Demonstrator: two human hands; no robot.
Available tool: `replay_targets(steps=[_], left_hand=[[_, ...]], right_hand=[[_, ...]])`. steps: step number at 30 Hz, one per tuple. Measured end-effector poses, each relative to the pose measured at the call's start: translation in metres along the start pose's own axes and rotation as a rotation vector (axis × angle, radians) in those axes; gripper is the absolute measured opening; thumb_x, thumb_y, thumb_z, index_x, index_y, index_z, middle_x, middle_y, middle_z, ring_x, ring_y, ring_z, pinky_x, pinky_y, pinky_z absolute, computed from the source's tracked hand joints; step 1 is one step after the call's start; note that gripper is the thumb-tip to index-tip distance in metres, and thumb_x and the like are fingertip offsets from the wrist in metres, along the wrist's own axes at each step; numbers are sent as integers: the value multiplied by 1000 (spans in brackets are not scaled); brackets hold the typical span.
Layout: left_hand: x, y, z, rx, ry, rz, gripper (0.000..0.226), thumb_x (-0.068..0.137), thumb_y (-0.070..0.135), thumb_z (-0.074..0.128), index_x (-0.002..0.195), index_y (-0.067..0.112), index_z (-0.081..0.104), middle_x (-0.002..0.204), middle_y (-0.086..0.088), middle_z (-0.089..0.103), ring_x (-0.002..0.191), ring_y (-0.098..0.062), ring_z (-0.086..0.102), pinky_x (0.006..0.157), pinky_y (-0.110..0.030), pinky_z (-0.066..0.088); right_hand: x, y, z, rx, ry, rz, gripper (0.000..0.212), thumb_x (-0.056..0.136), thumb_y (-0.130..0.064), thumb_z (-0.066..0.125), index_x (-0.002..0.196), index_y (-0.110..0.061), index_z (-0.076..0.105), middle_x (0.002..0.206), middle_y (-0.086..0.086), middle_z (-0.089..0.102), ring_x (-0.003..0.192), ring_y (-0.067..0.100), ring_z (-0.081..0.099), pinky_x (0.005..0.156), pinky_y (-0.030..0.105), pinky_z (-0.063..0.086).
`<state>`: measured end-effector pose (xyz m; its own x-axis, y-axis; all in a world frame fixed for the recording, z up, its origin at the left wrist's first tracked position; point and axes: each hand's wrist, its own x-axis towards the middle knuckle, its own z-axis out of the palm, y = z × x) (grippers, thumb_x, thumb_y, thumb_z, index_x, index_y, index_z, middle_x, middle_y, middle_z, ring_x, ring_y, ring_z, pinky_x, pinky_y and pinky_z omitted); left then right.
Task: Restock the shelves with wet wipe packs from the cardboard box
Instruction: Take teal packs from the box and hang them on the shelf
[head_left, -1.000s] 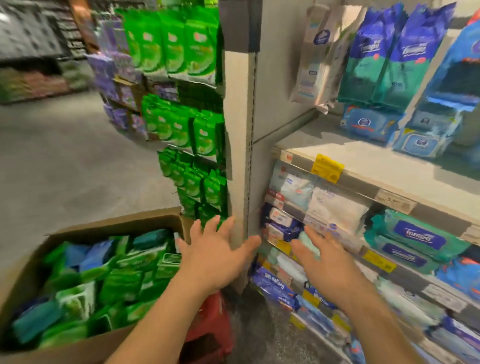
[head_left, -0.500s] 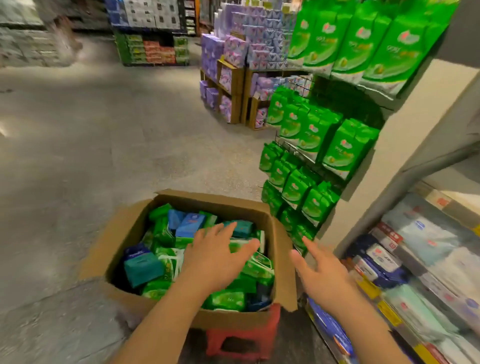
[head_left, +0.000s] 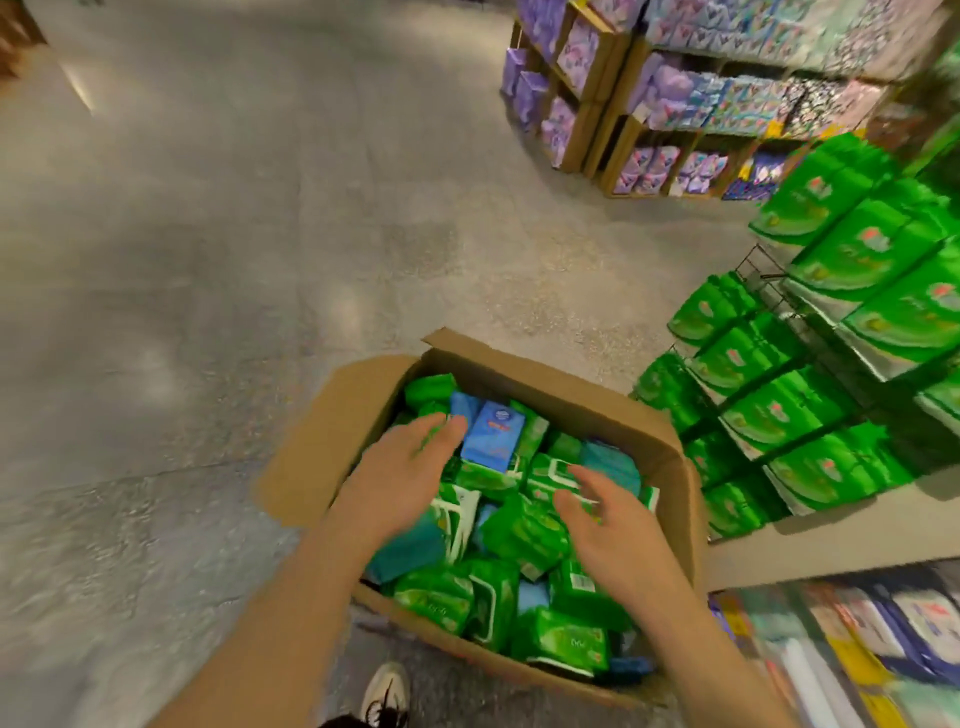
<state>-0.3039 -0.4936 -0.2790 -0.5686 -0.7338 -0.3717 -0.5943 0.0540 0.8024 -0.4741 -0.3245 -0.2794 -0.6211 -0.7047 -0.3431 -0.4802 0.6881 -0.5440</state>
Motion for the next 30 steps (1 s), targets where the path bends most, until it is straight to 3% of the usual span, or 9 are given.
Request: replay_targets(steps=[3,5,10,15,17,20,22,25,30], left_hand=[[9,-17,-9,-108,47,-34,53,100,54,35,141,24,52,134,12,52,117,0,41,100,-21,28],[12,-32,-12,-154,64,-104,52,101,54,33,140,24,52,125,18,47,116,0,40,100,-22,27],[9,-77,-12,-286,154,-340,37,102,54,31,93,37,63,108,10,65,94,-2,56,90,-29,39],[-4,-101,-16,-215,208,-466,41,101,58,23,102,36,57,117,3,64,107,-19,59,100,-41,42],[-7,-109,-15,-214,201,-514,40,97,64,26,99,39,58,114,7,65,106,-20,61,101,-45,45],[-10,-117,-12,-195,121,-533,25,96,60,39,92,45,58,103,13,67,96,-14,64,93,-41,51],[-12,-121,-9,-168,59,-547,26,96,55,44,113,42,59,108,10,66,98,-13,64,90,-38,51],[-11,-128,-4,-121,7,-562,44,93,55,47,134,38,53,123,8,64,108,-16,62,100,-43,48],[-6,-129,1,-264,5,-577,45,89,52,54,130,32,57,110,6,69,93,-15,68,93,-43,54]], right_hand=[[19,-12,22,71,-67,59,43,100,-45,58,140,-29,58,123,-4,68,100,9,64,78,22,43],[30,-15,42,128,-112,69,38,99,-44,61,134,-30,61,107,-9,68,81,5,63,69,22,47],[55,-26,108,183,-251,98,45,94,-51,65,132,-27,61,109,-5,68,89,13,66,81,35,55],[72,-40,168,157,-400,237,60,94,-57,61,137,-15,53,127,6,65,112,23,63,81,28,46],[78,-44,182,195,-436,301,45,94,-55,62,118,-16,61,116,4,69,101,21,66,81,31,52],[89,-44,198,271,-435,385,47,87,-56,67,104,-13,71,101,5,75,87,23,72,81,40,61],[95,-43,204,384,-459,484,53,77,-58,72,105,-13,71,97,8,76,88,27,74,82,45,62],[98,-49,206,484,-511,585,39,86,-49,71,106,-16,66,101,8,76,90,27,72,67,33,52],[92,-52,190,554,-551,606,24,95,-41,64,104,-19,65,88,3,72,70,18,64,57,24,37]])
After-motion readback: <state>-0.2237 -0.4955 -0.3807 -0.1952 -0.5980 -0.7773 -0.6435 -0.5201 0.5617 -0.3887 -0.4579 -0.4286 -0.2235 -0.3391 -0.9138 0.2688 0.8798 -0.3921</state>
